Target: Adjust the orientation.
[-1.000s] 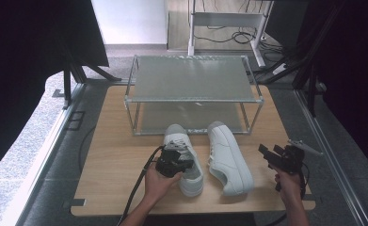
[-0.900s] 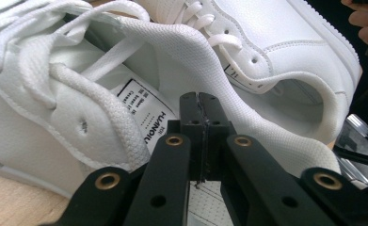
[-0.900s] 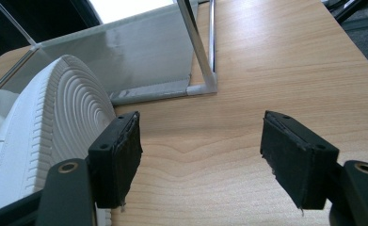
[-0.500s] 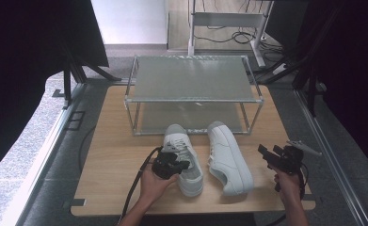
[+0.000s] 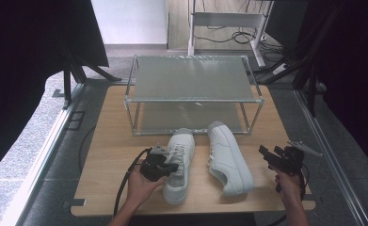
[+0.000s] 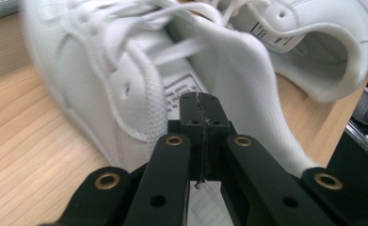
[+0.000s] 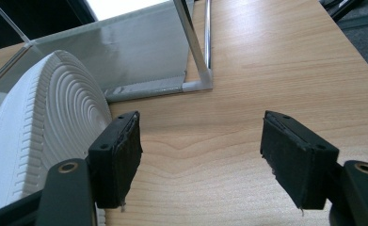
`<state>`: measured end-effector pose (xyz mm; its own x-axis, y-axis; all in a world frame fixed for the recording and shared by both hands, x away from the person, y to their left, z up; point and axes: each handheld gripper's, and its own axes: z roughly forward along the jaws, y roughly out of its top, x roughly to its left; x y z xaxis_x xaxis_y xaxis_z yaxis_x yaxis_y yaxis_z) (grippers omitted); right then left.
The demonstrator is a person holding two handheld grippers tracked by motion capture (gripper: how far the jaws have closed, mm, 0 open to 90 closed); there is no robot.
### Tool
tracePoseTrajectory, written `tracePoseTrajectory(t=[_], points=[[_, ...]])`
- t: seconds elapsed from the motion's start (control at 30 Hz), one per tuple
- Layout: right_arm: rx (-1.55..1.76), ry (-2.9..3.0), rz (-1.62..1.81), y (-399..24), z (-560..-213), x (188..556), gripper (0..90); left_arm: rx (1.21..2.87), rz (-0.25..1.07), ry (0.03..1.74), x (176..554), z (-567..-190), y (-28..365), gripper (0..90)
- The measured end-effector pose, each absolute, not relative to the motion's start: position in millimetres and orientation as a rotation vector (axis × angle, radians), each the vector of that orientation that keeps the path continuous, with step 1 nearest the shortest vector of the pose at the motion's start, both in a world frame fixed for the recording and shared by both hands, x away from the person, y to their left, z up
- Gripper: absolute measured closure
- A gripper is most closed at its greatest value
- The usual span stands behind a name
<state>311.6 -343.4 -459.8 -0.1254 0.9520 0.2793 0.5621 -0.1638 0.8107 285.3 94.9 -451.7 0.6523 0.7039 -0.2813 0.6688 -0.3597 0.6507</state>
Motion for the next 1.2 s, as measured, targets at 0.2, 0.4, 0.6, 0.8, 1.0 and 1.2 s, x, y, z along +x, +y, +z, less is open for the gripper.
tracePoseTrajectory(t=[0.2,0.4,0.6,0.8,1.0,1.2], points=[[1.717,1.678,1.221,-344,-459,311,29.6,2.090,0.052,1.076,285,-451,106,88.3],[1.685,1.710,1.250,-342,-455,311,32.1,2.012,0.015,1.001,279,-437,110,76.0],[1.592,1.766,1.283,-333,-445,308,42.5,1.890,0.078,0.973,276,-422,130,46.2],[1.396,1.883,1.309,-309,-418,290,48.4,1.813,0.147,0.966,278,-414,145,35.5],[1.245,2.006,1.325,-290,-402,274,66.7,1.750,0.137,1.011,282,-412,155,33.0],[1.146,2.142,1.282,-269,-404,261,83.7,1.799,0.124,1.056,290,-417,157,30.9]])
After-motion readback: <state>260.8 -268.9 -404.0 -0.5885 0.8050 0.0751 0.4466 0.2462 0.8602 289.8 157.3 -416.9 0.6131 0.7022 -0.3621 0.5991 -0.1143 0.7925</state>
